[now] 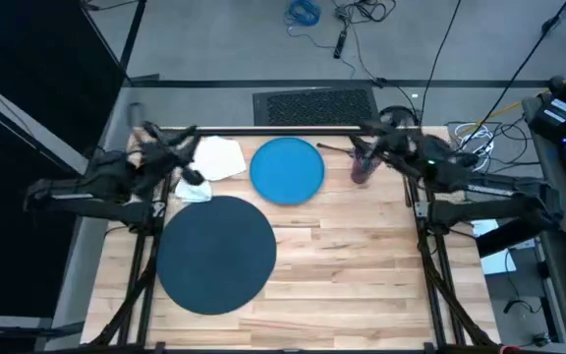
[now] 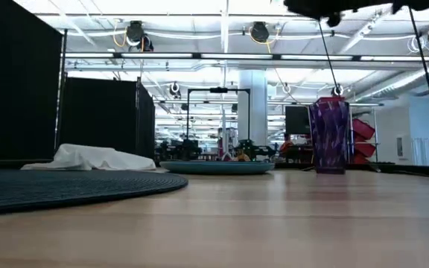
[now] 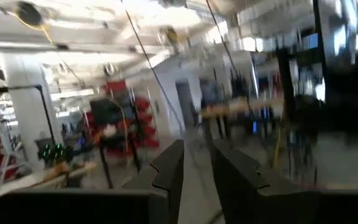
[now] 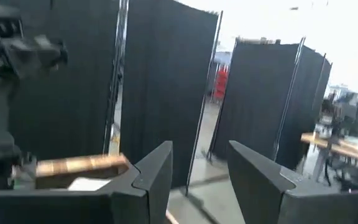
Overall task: Set table place
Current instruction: Move the blue table mat to the center
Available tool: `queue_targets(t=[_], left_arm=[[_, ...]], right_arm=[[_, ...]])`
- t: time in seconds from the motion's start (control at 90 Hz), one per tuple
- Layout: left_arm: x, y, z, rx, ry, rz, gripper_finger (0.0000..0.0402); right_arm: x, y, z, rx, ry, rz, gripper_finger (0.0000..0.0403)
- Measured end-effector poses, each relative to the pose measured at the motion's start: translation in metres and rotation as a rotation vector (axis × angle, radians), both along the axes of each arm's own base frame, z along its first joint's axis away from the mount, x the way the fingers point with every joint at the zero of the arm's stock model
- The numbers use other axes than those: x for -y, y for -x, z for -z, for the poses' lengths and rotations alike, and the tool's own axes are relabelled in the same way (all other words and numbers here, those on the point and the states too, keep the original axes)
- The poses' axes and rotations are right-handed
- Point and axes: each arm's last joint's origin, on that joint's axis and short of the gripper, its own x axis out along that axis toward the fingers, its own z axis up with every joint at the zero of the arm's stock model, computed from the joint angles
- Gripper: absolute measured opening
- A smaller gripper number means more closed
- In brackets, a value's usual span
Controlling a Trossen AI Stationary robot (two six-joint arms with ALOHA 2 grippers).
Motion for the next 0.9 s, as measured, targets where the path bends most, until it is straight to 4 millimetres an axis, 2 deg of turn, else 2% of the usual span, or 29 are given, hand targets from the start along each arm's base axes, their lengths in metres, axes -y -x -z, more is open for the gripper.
queue_targets(t=[0.167, 0.289, 0.4, 0.611, 0.9], left_arm=[[-0.009, -0.024, 0.011, -0.202, 0.079, -0.031, 0.0068], [-0.015, -0.034, 0.021, -0.294, 0.158, -0.007, 0.0068], [-0.020, -0.040, 0.038, -0.395, 0.261, 0.016, 0.0068], [-0.028, -0.046, 0.065, -0.546, 0.425, -0.046, 0.0068], [-0.027, -0.050, 0.096, -0.740, 0.585, -0.092, 0.0068]], right_arm=[[0.011, -0.032, 0.010, -0.148, -0.120, -0.126, 0.0138], [0.016, -0.050, 0.020, -0.249, -0.183, -0.158, 0.0138], [0.019, -0.063, 0.030, -0.330, -0.232, -0.195, 0.0138], [0.024, -0.081, 0.058, -0.443, -0.321, -0.207, 0.0138], [0.026, -0.096, 0.091, -0.540, -0.433, -0.230, 0.0138]])
